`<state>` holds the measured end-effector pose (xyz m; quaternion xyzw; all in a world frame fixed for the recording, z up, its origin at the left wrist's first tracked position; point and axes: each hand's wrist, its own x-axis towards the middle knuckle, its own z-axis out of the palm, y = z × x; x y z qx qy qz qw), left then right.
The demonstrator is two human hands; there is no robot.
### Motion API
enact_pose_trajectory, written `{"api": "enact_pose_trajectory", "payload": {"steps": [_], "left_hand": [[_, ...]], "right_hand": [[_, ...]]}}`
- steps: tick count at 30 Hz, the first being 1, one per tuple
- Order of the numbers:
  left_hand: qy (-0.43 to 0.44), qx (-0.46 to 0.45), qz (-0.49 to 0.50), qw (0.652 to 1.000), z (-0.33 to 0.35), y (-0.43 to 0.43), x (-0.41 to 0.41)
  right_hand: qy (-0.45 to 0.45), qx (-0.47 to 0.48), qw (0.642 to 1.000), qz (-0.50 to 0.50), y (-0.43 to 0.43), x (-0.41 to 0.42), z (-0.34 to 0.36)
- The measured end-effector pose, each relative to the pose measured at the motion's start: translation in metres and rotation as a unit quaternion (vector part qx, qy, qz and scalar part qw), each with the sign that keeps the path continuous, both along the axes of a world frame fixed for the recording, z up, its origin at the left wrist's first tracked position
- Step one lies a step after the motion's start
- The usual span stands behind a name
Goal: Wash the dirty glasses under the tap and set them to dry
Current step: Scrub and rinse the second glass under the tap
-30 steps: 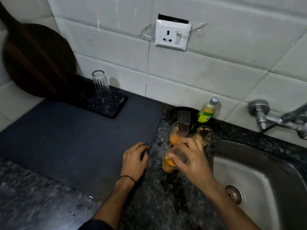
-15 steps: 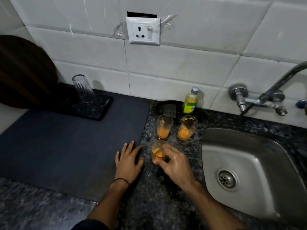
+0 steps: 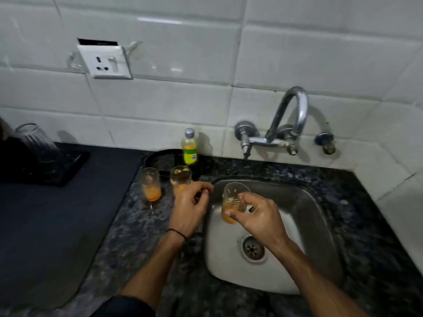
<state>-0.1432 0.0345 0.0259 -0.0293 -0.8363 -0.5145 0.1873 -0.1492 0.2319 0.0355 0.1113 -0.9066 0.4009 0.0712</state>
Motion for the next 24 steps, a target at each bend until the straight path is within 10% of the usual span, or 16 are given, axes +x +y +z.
{"api": "enact_pose_trajectory", "payload": {"steps": [18, 24], "left_hand": [[-0.164, -0.156, 0.134, 0.965, 0.076, 0.128, -0.151], [-0.182, 0.1, 0.114, 0.972, 0.052, 0.107, -0.155]], "right_hand": [[0.026, 0.073, 0.996, 0.032, 0.114, -0.073, 0.048], [0.026, 0.062, 0.997, 0.034, 0.107, -0.077, 0.044]]}}
